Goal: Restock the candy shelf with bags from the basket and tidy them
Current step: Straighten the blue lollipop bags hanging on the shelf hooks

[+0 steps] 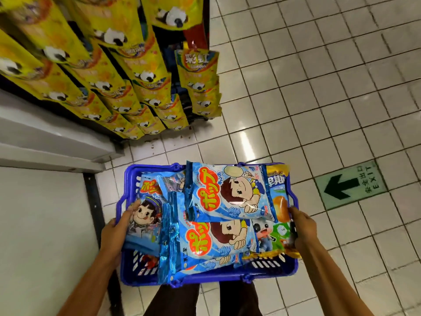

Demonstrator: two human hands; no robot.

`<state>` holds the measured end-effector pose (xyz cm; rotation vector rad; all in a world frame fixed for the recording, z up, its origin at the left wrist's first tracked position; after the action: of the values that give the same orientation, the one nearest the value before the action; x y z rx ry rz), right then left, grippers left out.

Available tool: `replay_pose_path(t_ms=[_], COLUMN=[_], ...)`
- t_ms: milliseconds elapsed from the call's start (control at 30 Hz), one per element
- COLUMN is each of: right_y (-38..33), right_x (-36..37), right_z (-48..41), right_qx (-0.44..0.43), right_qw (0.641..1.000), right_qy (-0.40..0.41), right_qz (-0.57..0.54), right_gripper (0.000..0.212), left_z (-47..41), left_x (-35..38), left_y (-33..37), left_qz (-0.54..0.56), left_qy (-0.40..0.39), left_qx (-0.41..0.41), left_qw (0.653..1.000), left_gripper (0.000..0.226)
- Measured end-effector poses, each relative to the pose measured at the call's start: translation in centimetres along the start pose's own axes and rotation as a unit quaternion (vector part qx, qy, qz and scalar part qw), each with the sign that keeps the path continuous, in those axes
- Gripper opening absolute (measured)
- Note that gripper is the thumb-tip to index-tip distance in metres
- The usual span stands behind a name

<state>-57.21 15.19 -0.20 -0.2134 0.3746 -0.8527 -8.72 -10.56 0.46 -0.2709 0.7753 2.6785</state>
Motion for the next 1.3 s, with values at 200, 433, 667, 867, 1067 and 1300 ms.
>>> replay_pose_path(t_ms=[200,433,667,867,1067,1300], right_y=[-3.8,-7.8,-13.3,-22.1,-32.5,-44.0], right_x=[-12.2,-23.5,-30.5,-34.2,-37.8,-42.7], right_z=[10.3,15.6,14.7,10.8,8.1,2.3], right_qx=[-0.004,-0.017,-0.021,-0.017,-0.009,-0.003], right_qw=[0.995,0.983,0.969,0.959,0.936,0.925], right_qy=[0.019,0.059,0.081,0.097,0.105,0.100], right_qz=[-0.095,-0.175,-0.230,-0.267,-0.336,-0.368], right_gripper=[0.028,0.023,0.022,0.024,0.025,0.044], left_z=[14.1,23.4,24.6,21.9,21.5,21.9], left_x=[7.0,16.8,27.5,39.2,51.2,65.1], left_y=[11.0,19.6,26.2,36.4,49.7,62.3], left_qz=[-0.041,-0.065,-0.084,-0.116,-0.164,-0.171], left_qy=[-0.038,-0.094,-0.116,-0.130,-0.153,-0.115], left_qx=[0.029,0.064,0.079,0.108,0.157,0.228], left_qw=[0.998,0.991,0.987,0.979,0.962,0.952], left_gripper=[0.065,0.082,0.069,0.040,0.040,0.037])
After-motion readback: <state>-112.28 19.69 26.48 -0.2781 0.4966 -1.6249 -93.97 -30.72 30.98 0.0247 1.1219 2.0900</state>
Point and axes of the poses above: each hand's wrist, its own z-axis away from the middle knuckle, its own x-axis out of the palm, y = z × x, the point moved 10 cm from there along -z, towards the middle knuckle, and after that the axes turned 8 degrees about -y, right-handed, at the moved point
